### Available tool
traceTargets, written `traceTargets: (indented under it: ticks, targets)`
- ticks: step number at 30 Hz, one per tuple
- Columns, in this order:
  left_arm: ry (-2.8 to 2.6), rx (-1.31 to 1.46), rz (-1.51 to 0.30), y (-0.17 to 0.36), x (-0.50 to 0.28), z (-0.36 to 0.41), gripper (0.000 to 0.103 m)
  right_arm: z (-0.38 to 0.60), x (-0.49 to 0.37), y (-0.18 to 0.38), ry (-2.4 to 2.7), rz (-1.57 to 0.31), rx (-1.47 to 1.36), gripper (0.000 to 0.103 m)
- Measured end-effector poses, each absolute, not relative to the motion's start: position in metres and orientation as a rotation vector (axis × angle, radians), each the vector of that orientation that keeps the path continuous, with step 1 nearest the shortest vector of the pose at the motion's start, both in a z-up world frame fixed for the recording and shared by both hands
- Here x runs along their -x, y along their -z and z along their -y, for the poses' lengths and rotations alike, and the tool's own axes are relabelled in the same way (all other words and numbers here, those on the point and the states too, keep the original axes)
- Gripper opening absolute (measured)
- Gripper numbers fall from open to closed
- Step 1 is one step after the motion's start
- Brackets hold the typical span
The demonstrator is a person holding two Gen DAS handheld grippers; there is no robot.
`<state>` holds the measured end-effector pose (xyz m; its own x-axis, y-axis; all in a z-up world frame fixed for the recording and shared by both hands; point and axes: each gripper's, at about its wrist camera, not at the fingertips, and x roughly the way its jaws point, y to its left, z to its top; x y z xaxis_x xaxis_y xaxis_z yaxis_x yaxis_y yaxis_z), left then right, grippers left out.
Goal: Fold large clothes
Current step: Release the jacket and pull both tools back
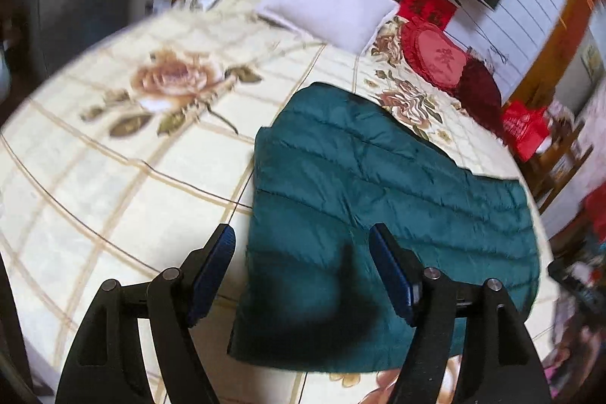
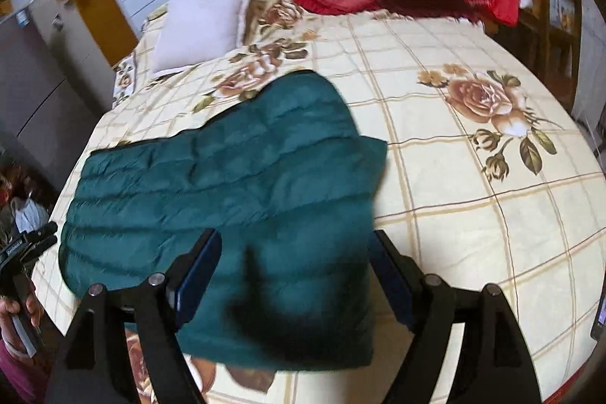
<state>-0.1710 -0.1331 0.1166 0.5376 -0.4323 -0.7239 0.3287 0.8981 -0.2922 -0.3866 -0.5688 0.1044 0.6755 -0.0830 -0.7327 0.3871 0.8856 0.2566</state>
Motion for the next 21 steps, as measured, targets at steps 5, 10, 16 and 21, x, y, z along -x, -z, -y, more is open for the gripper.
traceTargets:
  ticks: [5, 10, 16, 21]
  targets:
    - [0.432, 0.017, -0.806, -0.127, 0.206, 0.148, 0.078, 0.529, 0.397, -0.108, 0.293, -0.767, -0.346, 0.085]
    - [0.43, -0.007, -0.766, -0.126, 0.233, 0.162, 0.078, 0.494, 0.4, -0.103, 0.286, -0.739, -0.316, 0.089]
    - [0.437, -0.037, -0.741, -0.123, 0.254, 0.178, 0.078, 0.462, 0.402, -0.096, 0.294, -0.723, -0.271, 0.093]
    - [0.448, -0.041, -0.731, -0.12, 0.269, 0.187, 0.078, 0.444, 0.407, -0.099, 0.286, -0.698, -0.258, 0.094]
